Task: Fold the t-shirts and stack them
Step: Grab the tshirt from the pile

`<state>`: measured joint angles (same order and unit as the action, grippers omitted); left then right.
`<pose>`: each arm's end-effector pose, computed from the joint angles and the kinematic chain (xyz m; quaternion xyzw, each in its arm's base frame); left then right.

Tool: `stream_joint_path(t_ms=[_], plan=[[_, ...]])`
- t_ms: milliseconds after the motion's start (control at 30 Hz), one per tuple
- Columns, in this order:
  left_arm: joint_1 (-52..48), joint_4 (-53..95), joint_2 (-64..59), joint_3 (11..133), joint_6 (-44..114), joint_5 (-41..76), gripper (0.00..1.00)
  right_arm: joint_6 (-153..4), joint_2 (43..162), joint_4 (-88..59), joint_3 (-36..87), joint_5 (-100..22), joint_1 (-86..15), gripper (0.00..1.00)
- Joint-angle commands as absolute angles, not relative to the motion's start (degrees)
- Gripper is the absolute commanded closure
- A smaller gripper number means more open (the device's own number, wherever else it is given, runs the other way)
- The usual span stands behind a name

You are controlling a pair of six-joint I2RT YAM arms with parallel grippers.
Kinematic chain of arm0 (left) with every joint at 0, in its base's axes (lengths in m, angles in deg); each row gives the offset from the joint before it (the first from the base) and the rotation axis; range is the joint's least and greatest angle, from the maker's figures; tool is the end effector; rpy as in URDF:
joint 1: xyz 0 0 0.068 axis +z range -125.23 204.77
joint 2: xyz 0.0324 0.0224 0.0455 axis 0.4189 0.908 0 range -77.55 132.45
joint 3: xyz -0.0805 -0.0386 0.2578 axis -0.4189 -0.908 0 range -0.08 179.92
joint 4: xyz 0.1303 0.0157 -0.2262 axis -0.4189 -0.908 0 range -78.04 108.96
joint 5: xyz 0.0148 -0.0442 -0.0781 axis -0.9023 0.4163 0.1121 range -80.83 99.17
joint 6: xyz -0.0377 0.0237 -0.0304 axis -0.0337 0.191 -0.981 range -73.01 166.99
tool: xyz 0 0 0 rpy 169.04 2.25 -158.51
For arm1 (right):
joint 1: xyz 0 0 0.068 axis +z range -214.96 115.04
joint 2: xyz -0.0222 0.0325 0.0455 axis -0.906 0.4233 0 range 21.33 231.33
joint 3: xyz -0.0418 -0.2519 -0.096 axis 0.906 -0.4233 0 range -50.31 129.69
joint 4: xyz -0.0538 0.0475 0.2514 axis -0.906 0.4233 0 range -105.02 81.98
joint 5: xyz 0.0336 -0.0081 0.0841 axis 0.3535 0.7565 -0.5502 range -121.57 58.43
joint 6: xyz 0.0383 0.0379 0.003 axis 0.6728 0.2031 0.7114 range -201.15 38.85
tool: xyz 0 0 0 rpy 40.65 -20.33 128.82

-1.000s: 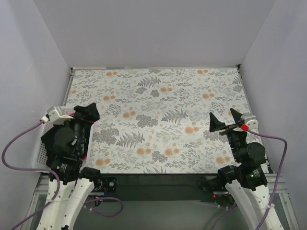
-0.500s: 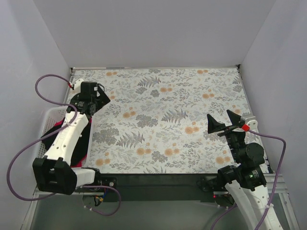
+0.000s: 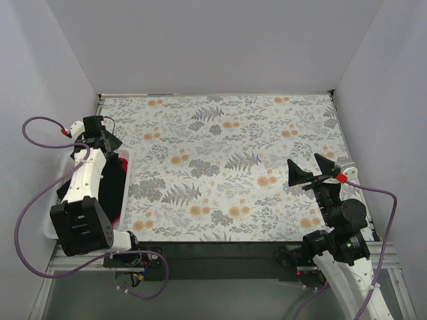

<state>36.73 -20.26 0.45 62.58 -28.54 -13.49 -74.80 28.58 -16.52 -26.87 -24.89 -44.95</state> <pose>0.2704 0.0714 0.2777 -0.6890 0.6334 0.0019 0.3522 0.0774 0.0239 0.3059 -0.0233 0.5904 0.1503 0.7926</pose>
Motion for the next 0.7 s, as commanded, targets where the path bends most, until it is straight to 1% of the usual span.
stream_joint_path(t_ms=[0, 67, 100, 133, 167, 200, 233, 300, 333, 367, 467, 567, 667], plan=[[37.1, -17.7, 3.9, 61.7, -29.6, -15.3, 0.02, -73.9, 29.4, -19.1, -27.3, -24.9, -44.5, 0.02], [37.1, -16.8, 5.1, 61.4, -29.8, -16.1, 0.07, -73.9, 29.6, -19.0, -27.4, -25.0, -44.4, 0.02], [37.1, -16.6, 5.6, 61.4, -29.8, -17.2, 0.12, -73.8, 29.6, -19.0, -27.4, -25.0, -44.4, 0.02], [37.1, -16.5, 6.4, 61.3, -29.7, -17.6, 0.22, -73.9, 29.7, -19.0, -27.4, -25.0, -44.3, 0.02], [37.2, -16.5, 6.6, 61.1, -29.7, -18.1, 0.29, -73.9, 29.6, -19.0, -27.5, -25.0, -44.4, 0.02], [37.1, -16.4, 6.8, 61.0, -29.6, -18.5, 0.38, -73.8, 29.7, -19.0, -27.5, -24.8, -44.3, 0.02], [37.2, -16.2, 6.8, 60.8, -29.4, -19.0, 0.56, -73.8, 29.6, -19.0, -27.5, -24.7, -44.3, 0.02], [37.1, -16.2, 6.1, 61.4, -27.8, -18.9, 0.80, -73.8, 29.6, -19.0, -27.5, -24.5, -44.3, 0.02], [37.0, -16.5, 5.6, 62.1, -27.0, -18.4, 0.98, -73.9, 29.7, -18.9, -27.5, -24.5, -44.3, 0.02], [36.9, -17.6, 3.9, 64.3, -26.3, -18.4, 1.00, -73.8, 29.6, -18.9, -27.5, -24.4, -44.3, 0.02], [35.6, -18.7, -0.7, 69.0, -24.6, -18.6, 1.00, -73.5, 29.9, -18.9, -27.5, -24.2, -44.3, 0.02], [32.2, -22.1, -2.9, 78.0, -23.1, -18.5, 1.00, -73.5, 30.1, -19.0, -27.5, -24.0, -44.3, 0.02], [26.7, -24.0, -3.6, 87.2, -21.6, -17.2, 1.00, -73.4, 30.2, -18.9, -27.5, -23.7, -44.3, 0.02]])
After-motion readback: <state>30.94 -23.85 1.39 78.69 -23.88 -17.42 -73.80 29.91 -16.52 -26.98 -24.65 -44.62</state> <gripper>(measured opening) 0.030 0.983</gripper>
